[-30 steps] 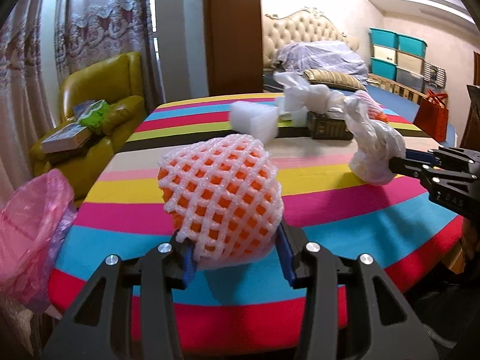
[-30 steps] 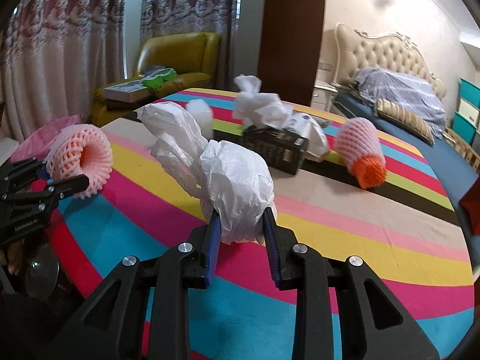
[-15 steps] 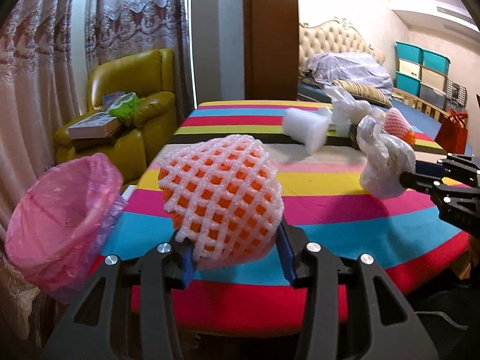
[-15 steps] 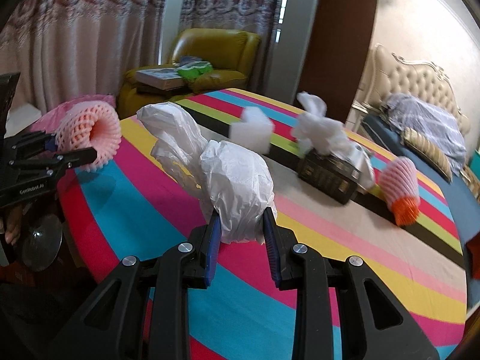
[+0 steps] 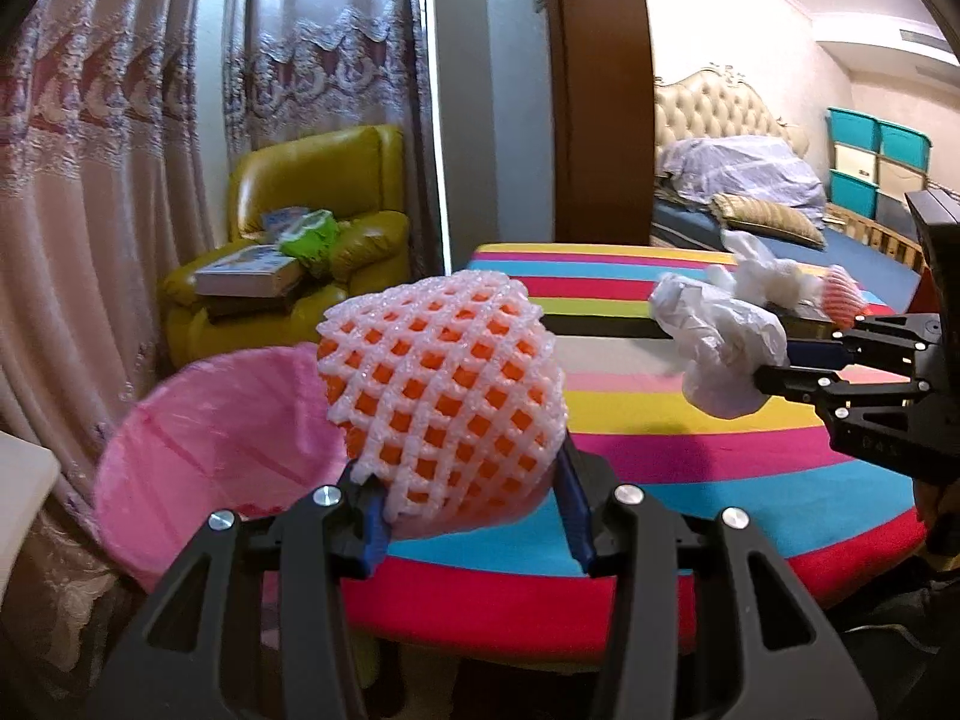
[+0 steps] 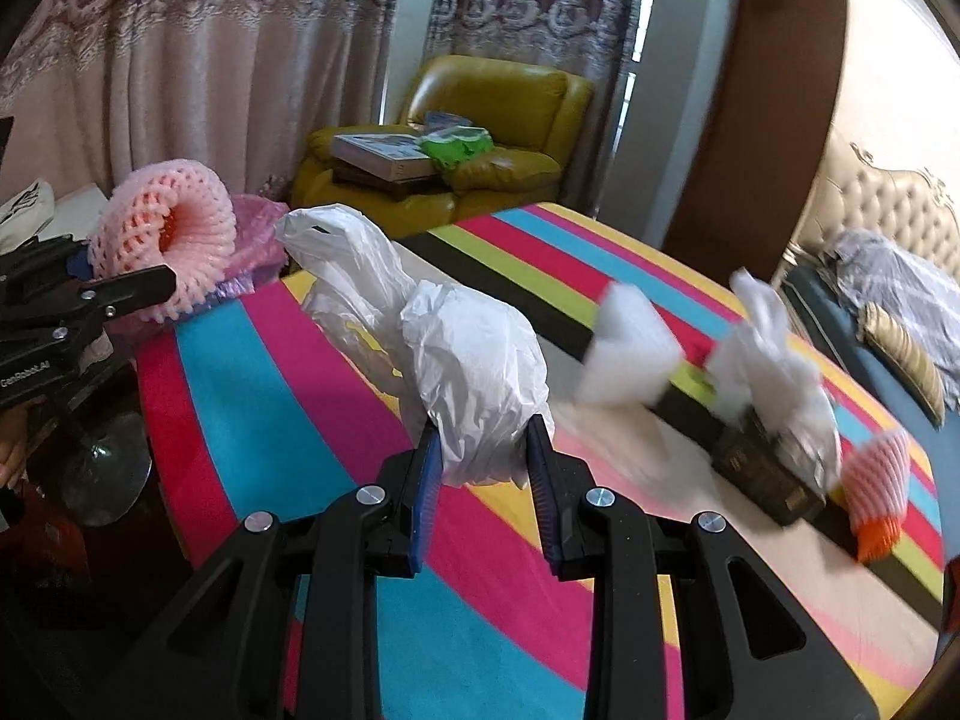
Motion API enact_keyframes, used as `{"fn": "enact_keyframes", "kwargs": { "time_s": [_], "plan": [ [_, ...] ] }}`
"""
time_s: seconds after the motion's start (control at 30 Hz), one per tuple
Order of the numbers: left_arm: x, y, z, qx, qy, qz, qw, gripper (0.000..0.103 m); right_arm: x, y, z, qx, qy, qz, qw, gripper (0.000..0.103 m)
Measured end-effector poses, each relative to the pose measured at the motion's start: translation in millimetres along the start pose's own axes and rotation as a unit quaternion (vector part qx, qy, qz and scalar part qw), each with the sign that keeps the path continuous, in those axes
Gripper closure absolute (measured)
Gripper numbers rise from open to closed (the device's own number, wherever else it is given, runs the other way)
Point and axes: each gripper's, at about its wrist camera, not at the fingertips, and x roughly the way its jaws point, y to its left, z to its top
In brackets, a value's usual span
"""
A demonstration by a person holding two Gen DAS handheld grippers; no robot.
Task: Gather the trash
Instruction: 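Carry the foam net and plastic bag with both tools over the pink bin, then open both tools to drop the net and bag into the pink bin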
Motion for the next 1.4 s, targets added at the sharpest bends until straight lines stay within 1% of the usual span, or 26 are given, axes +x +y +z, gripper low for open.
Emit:
{"fn": "enact_keyframes", "kwargs": {
  "time_s": [0.27,0.43,0.53,0.77,0.87,1.0,1.1,1.13,1.17,1.2,1.23,1.3,1.37,1.4],
  "plan": [
    [-12.6,57.6,8.5,-0.039,-0.008,0.039,0.9984,0.059,22.4,37.8,39.5,-0.038,-0.005,0.021,0.999,0.075],
    [-21.0,93.6,7.5,-0.058,-0.015,0.071,0.9957,0.059,36.2,53.8,72.0,-0.038,-0.011,0.046,0.998,0.075],
    [-23.8,115.6,6.0,-0.072,-0.012,0.082,0.994,0.059,45.0,66.9,94.9,-0.036,-0.011,0.066,0.997,0.075],
    [-12.7,161.0,5.1,-0.089,0.017,0.095,0.9913,0.059,64.4,110.6,144.9,-0.057,-0.018,0.088,0.994,0.075],
    [-7.2,176.9,4.2,-0.101,0.025,0.101,0.9894,0.059,74.1,128.3,163.4,-0.047,-0.016,0.103,0.993,0.075],
    [-0.2,193.7,2.9,-0.117,0.033,0.108,0.9867,0.056,88.2,151.6,187.7,-0.027,-0.006,0.144,0.989,0.075],
    [6.2,205.6,-1.0,-0.133,0.036,0.108,0.9846,0.055,95.2,164.0,197.5,-0.02,-0.012,0.156,0.988,0.073],
    [9.9,208.4,-3.4,-0.136,0.039,0.107,0.9842,0.046,97.5,167.2,199.2,-0.017,-0.016,0.164,0.986,0.07],
    [12.9,208.3,-6.7,-0.135,0.044,0.108,0.9839,0.038,100.9,169.3,200.8,-0.014,-0.012,0.177,0.984,0.055],
    [15.9,207.6,-9.3,-0.132,0.05,0.113,0.9836,0.024,103.7,169.7,202.5,-0.009,-0.007,0.184,0.983,0.045],
    [17.6,204.7,-13.0,-0.127,0.052,0.124,0.9827,0.016,103.7,168.3,203.0,-0.003,-0.009,0.184,0.983,0.034],
    [18.0,199.3,-19.4,-0.116,0.056,0.144,0.9811,0.013,102.2,159.7,204.5,0.011,-0.019,0.184,0.983,0.033],
    [16.9,192.4,-24.9,-0.101,0.061,0.16,0.9801,0.009,100.2,148.6,202.5,0.018,-0.019,0.175,0.984,0.033],
    [16.1,190.4,-26.3,-0.097,0.061,0.165,0.9797,0.006,98.3,144.7,198.4,0.02,-0.021,0.172,0.985,0.033]
  ]
}}
